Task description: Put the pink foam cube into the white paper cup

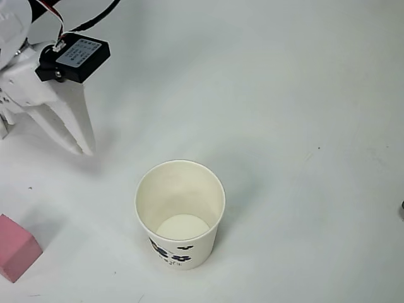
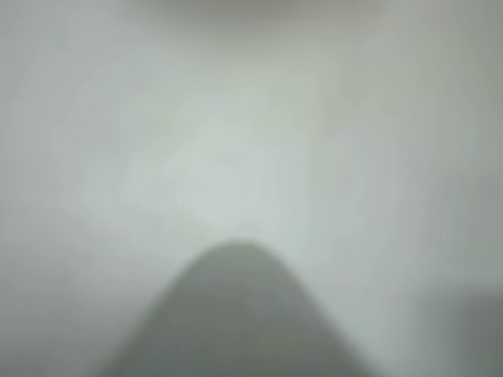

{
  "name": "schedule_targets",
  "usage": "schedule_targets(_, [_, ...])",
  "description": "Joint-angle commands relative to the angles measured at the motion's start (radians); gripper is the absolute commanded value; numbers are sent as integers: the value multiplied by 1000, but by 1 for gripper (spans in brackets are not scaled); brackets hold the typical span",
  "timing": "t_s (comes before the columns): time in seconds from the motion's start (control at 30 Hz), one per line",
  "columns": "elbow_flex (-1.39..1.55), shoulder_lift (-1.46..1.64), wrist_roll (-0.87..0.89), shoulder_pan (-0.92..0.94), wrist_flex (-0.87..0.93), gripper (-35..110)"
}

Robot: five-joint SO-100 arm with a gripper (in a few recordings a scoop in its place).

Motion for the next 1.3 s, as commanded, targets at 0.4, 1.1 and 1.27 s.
schedule_targets(0.4, [-383, -380, -107, 221, 29, 33])
schedule_targets(1.1, [-537, -716, -439, 407, -95, 42])
schedule_targets(1.27, [-506, -716, -485, 403, -161, 43])
